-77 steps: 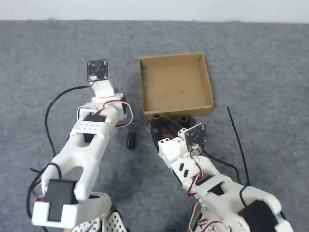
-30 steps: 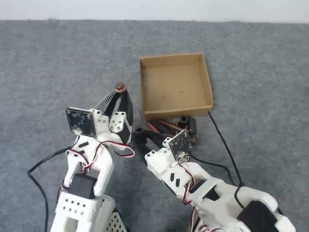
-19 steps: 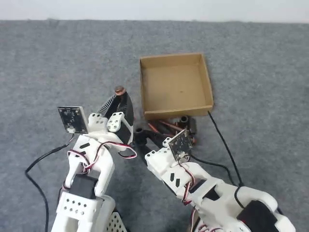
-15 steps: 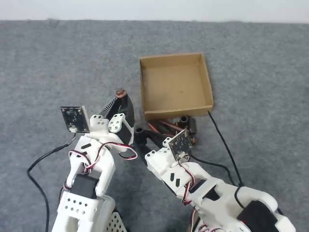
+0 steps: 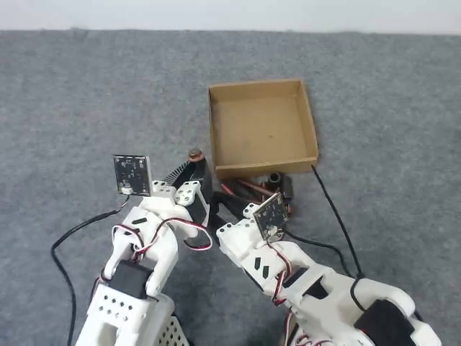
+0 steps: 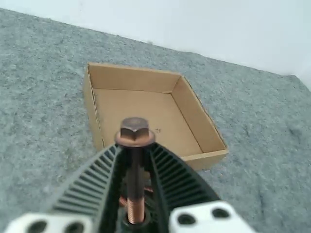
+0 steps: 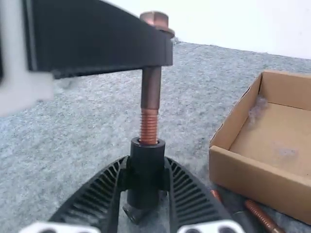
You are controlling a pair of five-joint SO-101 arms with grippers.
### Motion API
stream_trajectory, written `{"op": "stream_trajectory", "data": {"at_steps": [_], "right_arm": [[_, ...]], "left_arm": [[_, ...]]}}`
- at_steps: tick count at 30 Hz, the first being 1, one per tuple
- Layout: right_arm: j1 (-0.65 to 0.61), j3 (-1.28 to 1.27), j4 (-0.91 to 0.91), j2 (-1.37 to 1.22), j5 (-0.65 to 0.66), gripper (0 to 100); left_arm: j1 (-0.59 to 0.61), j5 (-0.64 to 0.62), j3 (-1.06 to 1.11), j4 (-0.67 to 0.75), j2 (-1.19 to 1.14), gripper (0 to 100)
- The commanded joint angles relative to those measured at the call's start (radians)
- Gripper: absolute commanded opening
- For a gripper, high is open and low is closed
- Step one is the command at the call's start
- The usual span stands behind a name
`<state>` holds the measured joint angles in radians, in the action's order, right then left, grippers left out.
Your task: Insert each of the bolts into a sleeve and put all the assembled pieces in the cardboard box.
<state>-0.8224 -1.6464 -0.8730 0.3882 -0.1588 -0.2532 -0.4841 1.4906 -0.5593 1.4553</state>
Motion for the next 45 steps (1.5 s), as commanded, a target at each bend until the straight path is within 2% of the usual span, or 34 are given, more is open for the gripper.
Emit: {"op": "stream_trajectory", "data": {"at_steps": [1,6,10,15,42,45], "right_arm": [[-0.01,-0.017,-0.025,0.039,0.069,0.6],[-0.01,-0.017,-0.024,0.038,0.13,0.6],[-0.01,-0.017,-0.022,0.038,0.132,0.6],[0.008,-0.017,-0.022,0.038,0.124,0.6],[0.054,-0.015,-0.022,0.038,0.123,0.6],[0.059,-0.015,-0.022,0.038,0.123,0.6]], "left_arm": [[-0.009,-0.012,-0.062,-0.002,0.031,1],[-0.009,-0.012,-0.061,-0.006,0.031,1],[-0.011,-0.009,-0.056,-0.032,0.032,1],[-0.011,0.063,-0.054,-0.08,0.035,1],[-0.018,0.064,0.042,-0.063,0.037,1],[-0.057,0.066,0.051,-0.071,0.037,1]]}}
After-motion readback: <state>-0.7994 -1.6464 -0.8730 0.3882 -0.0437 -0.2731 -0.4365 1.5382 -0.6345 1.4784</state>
